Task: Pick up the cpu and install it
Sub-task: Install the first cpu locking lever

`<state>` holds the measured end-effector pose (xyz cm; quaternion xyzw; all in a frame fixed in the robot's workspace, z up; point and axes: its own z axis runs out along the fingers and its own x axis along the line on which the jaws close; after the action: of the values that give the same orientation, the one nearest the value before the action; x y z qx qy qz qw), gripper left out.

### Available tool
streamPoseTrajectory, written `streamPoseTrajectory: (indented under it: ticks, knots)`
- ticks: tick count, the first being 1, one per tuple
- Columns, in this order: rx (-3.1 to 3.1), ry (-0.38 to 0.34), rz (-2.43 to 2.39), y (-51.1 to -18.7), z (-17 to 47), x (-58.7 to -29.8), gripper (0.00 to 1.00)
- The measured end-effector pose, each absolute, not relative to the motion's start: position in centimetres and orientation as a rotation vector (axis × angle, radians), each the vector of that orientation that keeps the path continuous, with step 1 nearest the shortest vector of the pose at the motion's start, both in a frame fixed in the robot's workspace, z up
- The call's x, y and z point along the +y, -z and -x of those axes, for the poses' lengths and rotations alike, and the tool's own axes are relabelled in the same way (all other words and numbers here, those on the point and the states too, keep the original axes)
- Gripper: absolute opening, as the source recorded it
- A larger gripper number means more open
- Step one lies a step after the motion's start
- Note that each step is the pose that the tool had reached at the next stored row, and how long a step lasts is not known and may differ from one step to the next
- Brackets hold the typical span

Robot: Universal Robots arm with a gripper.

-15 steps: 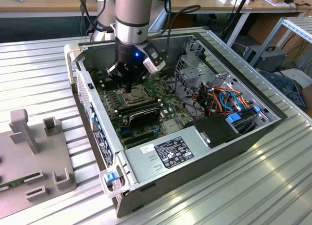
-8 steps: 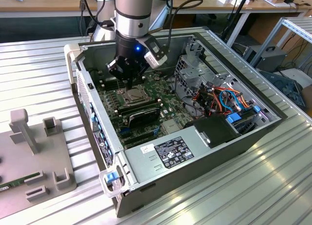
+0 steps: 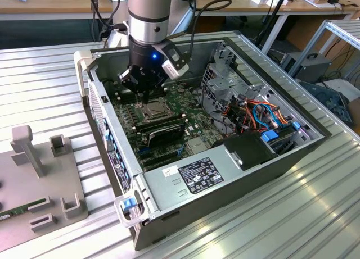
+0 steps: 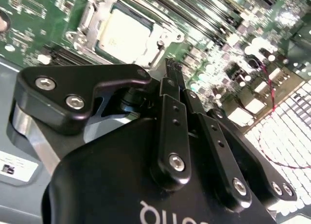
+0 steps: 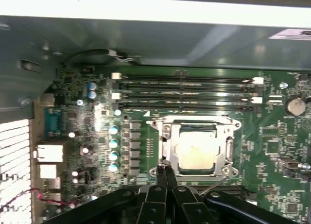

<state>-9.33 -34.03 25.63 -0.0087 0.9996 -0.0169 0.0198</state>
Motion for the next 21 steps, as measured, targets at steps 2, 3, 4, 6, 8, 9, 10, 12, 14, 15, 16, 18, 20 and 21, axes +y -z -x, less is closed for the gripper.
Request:
streamPoseTrajectory:
  ticks: [2,3,4,6,8,9,10,12,14,15,16,18,20,21]
  knots:
    - [3.101,0.052,0.027,-25.6,9.9,-34.0,0.11]
    - [3.101,0.052,0.027,-25.6,10.2,-34.0,0.11]
    - [3.101,0.052,0.027,-25.6,10.5,-34.0,0.11]
    - [3.1,0.052,0.027,-25.6,11.0,-34.0,0.11]
    - [3.1,0.052,0.027,-25.6,11.4,-34.0,0.11]
    - [3.1,0.052,0.027,-25.6,11.6,-34.0,0.11]
    - [3.099,0.052,0.027,-25.6,11.7,-33.6,0.11]
    - [3.099,0.052,0.027,-25.6,11.7,-33.2,0.11]
    - [3.099,0.052,0.027,-25.6,11.7,-32.7,0.11]
    - [3.099,0.052,0.027,-25.6,11.7,-32.6,0.11]
    - [3.099,0.052,0.026,-25.6,11.7,-32.3,0.11]
    - [3.099,0.052,0.026,-25.6,11.7,-31.9,0.11]
    - [3.099,0.052,0.026,-25.6,11.7,-31.6,0.11]
    - [3.099,0.052,0.026,-25.6,11.7,-31.6,0.11]
